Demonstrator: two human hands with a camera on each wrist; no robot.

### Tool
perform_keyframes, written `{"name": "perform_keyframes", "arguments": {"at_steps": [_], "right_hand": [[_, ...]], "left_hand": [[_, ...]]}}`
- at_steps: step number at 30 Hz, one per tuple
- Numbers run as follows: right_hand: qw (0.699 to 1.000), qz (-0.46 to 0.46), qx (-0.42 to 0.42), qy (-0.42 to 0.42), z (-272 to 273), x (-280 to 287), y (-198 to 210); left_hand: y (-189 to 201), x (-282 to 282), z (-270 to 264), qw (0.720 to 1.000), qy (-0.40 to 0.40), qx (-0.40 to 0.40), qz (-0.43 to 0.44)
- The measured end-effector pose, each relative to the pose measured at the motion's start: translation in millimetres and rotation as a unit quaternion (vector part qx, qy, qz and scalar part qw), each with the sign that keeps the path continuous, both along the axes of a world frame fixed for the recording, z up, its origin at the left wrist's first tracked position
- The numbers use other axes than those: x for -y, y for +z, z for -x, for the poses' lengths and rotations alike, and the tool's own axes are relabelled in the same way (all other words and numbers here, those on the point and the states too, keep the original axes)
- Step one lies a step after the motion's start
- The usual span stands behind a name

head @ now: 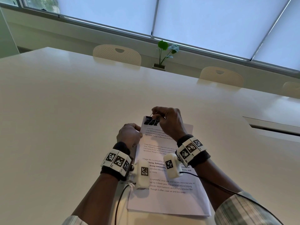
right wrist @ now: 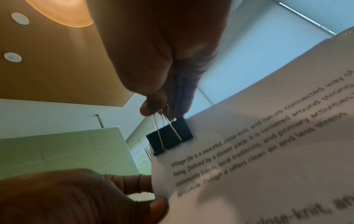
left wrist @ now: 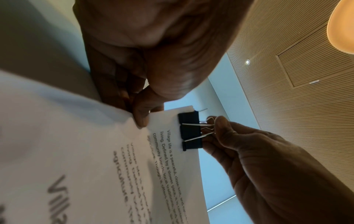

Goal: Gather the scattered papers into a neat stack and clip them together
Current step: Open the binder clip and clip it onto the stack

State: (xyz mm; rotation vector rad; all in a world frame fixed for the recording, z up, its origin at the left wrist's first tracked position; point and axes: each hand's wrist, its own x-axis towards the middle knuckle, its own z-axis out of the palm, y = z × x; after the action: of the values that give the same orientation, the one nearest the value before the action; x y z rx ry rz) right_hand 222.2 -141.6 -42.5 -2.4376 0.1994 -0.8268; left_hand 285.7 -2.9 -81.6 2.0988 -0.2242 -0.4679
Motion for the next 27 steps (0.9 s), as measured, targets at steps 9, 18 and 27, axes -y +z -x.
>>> {"name": "perform_keyframes", "arguments": {"at_steps": [9, 18, 27], "right_hand": [[0.990, -0.024, -0.141, -0.018, 18.0, 8.6, 19.5], [0.932, -0.191, -0.228, -0.207, 127.3, 7.4, 21.4], [0.898, -0.422, -0.120, 0.032, 200.3, -22.5, -29.9]], "left_hand": [[1.0, 0.9, 0.4, 1.000, -0.004, -0.022, 0.002], [12.3, -8.8, -3.4, 0.981, 0.009, -0.118, 0.156], [62.8, -34.7, 3.6, 0.958, -0.005, -0.119, 0.261]]}}
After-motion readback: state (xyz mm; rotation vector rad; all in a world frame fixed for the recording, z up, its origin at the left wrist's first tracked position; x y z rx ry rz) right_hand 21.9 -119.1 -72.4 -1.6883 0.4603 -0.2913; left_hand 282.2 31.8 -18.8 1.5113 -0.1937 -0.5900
